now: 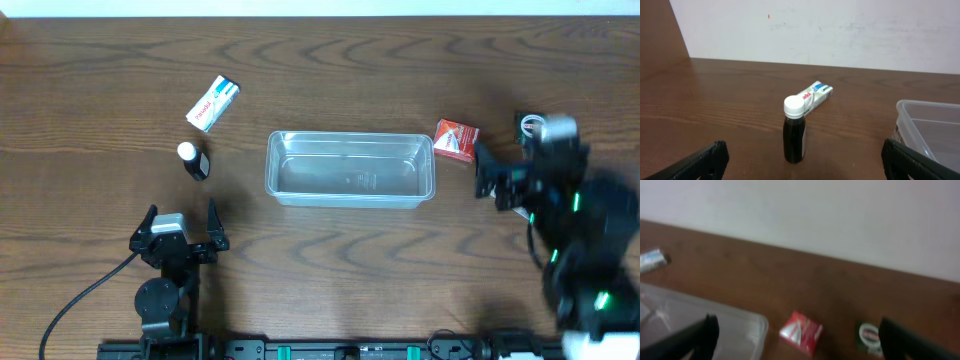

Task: Pack container
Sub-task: 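Move the right gripper to the blue-and-white box and grasp it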

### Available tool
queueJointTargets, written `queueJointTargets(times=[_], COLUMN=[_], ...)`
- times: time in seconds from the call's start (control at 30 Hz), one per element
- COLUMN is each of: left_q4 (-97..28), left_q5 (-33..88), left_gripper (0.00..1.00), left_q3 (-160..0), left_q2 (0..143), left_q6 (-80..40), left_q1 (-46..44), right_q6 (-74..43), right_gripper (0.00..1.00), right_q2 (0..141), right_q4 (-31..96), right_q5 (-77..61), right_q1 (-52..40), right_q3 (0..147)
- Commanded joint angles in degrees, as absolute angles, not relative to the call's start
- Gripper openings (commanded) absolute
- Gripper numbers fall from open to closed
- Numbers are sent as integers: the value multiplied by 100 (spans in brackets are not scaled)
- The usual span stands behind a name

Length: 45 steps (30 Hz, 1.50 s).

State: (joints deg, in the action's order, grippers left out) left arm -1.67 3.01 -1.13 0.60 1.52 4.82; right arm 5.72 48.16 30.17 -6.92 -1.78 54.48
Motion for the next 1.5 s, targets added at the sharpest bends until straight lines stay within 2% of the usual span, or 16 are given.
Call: queueJointTargets(times=[0.0, 0.13, 0.23, 0.43, 0.57, 0.63, 0.7, 0.8, 0.9, 1.0, 1.17, 1.47], left_q4=[-388, -390, -388, -388, -388, -388, -390, -388, -388, -388, -388, -388], left_q5=[255, 255, 255, 255, 255, 255, 255, 255, 255, 255, 255, 255], left_gripper=[98, 98, 98, 98, 98, 98, 98, 98, 98, 98, 98, 98], left_q3=[-23, -23, -23, -23, -23, -23, -23, -23, -23, -23, -23, -23], left_q2=[30, 30, 30, 30, 30, 30, 30, 30, 30, 30, 30, 30], left_q6=[169, 169, 169, 169, 169, 169, 169, 169, 169, 169, 169, 169], left_q1=[508, 508, 508, 508, 508, 508, 508, 508, 508, 508, 508, 508], right_q6=[692, 589, 617, 419, -1911, -3896, -5763, -7907, -8906, -9041, -9043, -8995], right_gripper=[99, 99, 99, 99, 99, 95, 96, 99, 99, 96, 99, 99], right_q2=[5933, 6987, 7404, 7985, 8162, 8200, 8215, 8215, 8219, 8248, 8263, 8263], right_q4=[3795, 4735, 5129, 5544, 5878, 6396, 6934, 7365, 7255, 6834, 6012, 4917], right_q5=[-1022, -1907, -2727, -2519, -666, 707, 1667, 2202, 2298, 2314, 2421, 2287], right_q1=[-141, -148, -148, -132, -21, 93, 228, 362, 425, 449, 582, 1133], right_q3=[6746, 7800, 7942, 7933, 7933, 7933, 7920, 7819, 7559, 7260, 6569, 5688])
